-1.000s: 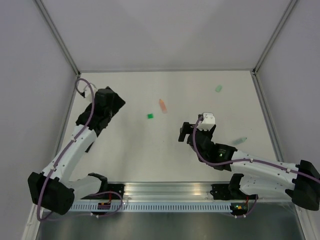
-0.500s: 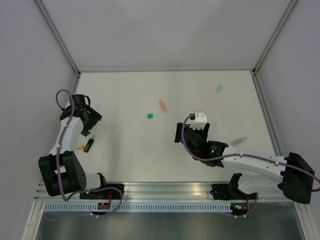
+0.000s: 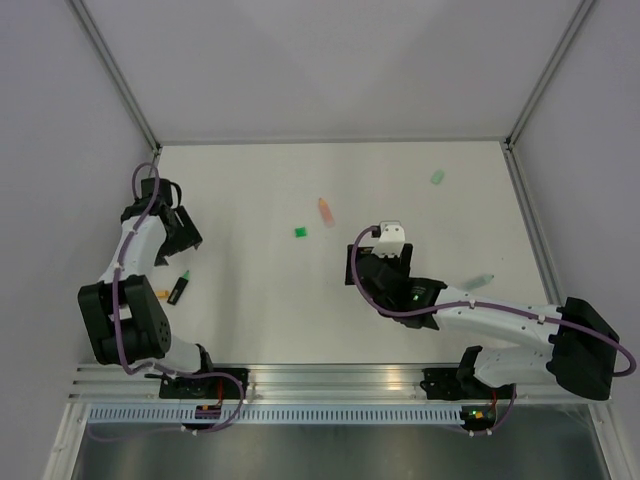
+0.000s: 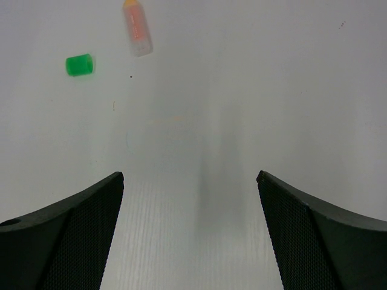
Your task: Insert the pens into the pen caps
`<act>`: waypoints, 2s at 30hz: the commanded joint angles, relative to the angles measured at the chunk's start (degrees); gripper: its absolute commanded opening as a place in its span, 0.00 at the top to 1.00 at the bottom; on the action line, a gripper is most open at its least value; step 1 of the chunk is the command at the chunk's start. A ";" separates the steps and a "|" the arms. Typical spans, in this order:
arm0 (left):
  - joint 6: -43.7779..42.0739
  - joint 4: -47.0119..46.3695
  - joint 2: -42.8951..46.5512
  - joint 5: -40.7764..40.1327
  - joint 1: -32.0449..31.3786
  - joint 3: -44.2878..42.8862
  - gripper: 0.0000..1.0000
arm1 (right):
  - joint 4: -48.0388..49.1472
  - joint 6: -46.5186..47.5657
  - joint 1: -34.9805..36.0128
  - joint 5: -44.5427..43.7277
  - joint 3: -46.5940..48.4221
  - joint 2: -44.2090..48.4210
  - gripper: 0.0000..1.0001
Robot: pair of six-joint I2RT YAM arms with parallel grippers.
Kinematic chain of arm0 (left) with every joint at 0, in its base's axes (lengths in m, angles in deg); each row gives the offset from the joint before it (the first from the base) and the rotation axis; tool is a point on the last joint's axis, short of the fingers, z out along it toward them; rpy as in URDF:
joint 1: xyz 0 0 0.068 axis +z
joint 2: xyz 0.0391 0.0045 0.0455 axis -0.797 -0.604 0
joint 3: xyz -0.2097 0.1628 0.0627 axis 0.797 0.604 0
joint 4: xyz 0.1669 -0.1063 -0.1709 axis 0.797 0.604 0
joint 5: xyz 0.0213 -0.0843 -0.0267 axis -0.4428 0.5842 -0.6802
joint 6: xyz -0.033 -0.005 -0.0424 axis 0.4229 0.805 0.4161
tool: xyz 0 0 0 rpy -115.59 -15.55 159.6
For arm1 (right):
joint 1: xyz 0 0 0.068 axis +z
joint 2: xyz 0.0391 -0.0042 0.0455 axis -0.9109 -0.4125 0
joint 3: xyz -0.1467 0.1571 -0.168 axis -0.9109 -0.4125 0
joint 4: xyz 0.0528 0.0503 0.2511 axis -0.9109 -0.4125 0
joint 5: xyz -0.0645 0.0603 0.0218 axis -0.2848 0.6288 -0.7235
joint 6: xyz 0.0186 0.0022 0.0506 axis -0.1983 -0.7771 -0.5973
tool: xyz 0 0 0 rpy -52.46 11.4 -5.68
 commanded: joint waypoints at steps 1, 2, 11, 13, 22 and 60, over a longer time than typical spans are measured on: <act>0.43 5.55 -5.95 -4.50 0.03 -2.97 0.18 | -0.76 0.22 0.35 0.57 2.50 -0.80 0.03; 0.25 5.91 -7.79 -5.29 0.03 -2.89 0.19 | -0.84 0.22 0.27 0.92 2.59 -0.98 0.03; 11.11 3.36 -8.43 -5.21 3.80 -2.01 0.18 | -2.60 -0.30 0.35 2.24 4.17 -1.95 0.02; 14.73 2.31 -6.67 -3.72 6.86 -0.88 0.18 | -2.51 -0.30 0.27 2.33 3.99 -2.12 0.03; 27.66 1.25 -3.32 -1.95 20.41 5.55 0.26 | -3.13 -0.39 0.27 3.21 4.70 -2.82 0.02; 38.31 -3.84 -9.92 -5.04 20.86 10.38 0.39 | -4.18 -0.30 0.35 5.32 6.37 -6.43 0.03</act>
